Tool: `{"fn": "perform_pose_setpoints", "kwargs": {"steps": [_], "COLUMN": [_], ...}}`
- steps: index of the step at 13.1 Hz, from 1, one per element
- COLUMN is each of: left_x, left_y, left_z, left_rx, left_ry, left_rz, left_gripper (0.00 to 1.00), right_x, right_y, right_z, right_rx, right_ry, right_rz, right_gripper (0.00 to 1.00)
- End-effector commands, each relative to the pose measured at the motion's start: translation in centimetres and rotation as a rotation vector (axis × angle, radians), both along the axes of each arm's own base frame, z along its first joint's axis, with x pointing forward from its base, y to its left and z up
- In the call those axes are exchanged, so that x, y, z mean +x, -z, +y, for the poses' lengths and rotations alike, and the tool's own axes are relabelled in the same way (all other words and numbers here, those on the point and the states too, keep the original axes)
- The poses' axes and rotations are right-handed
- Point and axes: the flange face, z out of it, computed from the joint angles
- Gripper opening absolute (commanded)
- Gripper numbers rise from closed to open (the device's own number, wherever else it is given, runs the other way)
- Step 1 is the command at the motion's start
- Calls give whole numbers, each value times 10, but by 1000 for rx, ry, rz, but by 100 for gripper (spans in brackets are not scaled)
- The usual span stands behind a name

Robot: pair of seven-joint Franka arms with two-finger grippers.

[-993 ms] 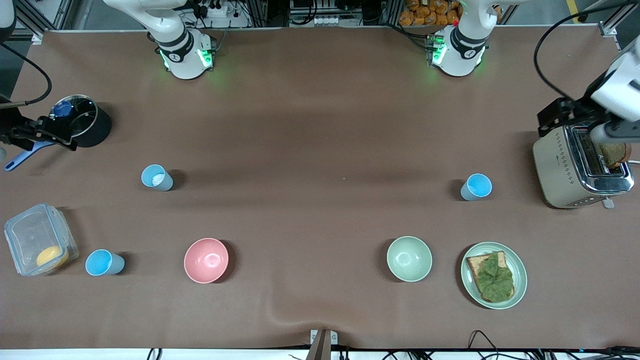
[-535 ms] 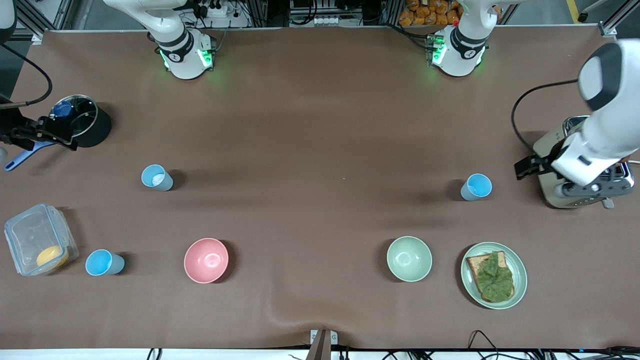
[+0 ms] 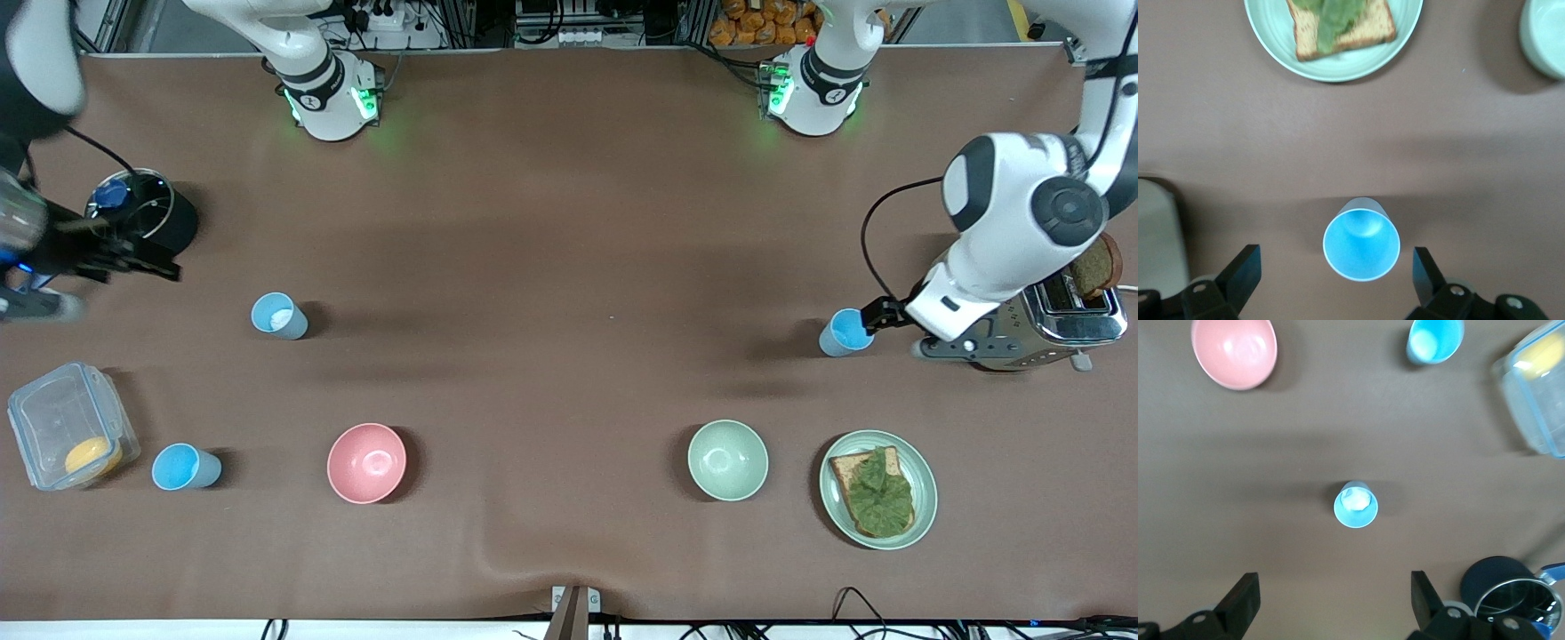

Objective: Stack blue cups with both arms
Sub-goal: 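Grasp a blue cup with each gripper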

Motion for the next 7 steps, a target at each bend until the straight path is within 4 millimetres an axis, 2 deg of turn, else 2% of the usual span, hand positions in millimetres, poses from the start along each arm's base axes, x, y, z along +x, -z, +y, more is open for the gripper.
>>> {"fn": "perform_pose_setpoints", "kwargs": {"steps": [1, 4, 7], "left_x": [-7, -25, -26], "left_y": [36, 73, 89], "left_z": [1, 4, 2], "left_rx": [6, -2, -5], "left_ry": [30, 28, 34], "left_rz": [6, 12, 19], "left_gripper": [100, 100, 100], "right_x": [13, 4, -16], "right_y": [67, 135, 183], "right_z": [2, 18, 23], "right_rx": [-6, -8, -5], "right_ry": [11, -10, -16], "right_rz": [108, 55, 52], "right_gripper": [100, 100, 100]}}
